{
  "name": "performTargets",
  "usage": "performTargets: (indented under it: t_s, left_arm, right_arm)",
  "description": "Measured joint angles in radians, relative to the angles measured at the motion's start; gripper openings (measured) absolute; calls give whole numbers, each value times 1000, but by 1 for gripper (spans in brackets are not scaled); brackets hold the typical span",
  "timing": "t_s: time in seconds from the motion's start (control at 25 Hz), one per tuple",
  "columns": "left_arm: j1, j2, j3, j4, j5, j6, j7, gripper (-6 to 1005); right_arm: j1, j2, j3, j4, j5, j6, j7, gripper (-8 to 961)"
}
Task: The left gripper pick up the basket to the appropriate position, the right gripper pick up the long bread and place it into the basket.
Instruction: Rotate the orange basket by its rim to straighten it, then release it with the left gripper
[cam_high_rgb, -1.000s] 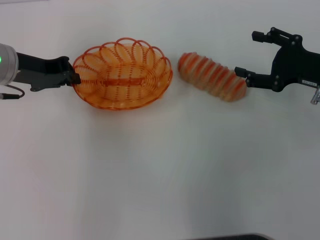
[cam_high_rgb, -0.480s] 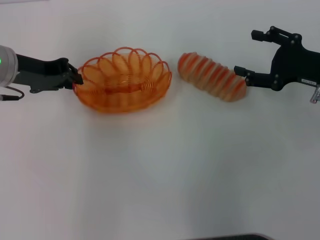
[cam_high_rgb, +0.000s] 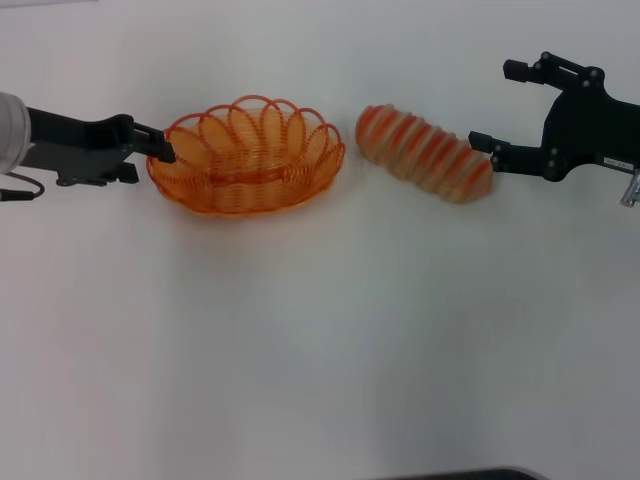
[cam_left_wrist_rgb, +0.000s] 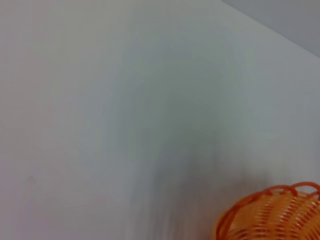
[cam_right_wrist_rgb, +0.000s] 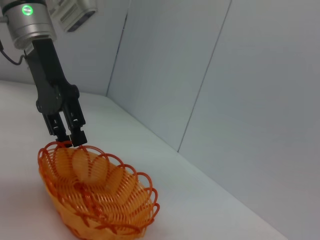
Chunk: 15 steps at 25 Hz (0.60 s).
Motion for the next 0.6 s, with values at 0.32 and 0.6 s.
performTargets:
  t_s: [0.32, 0.6]
  left_arm:
    - [13, 5, -12, 40, -2, 33, 4, 561]
    - [24, 5, -41, 118, -35, 101, 35, 567]
  right_arm:
    - [-1, 0, 5, 0, 0, 0, 4, 880]
    - [1, 0, 6, 1, 0, 0, 8, 880]
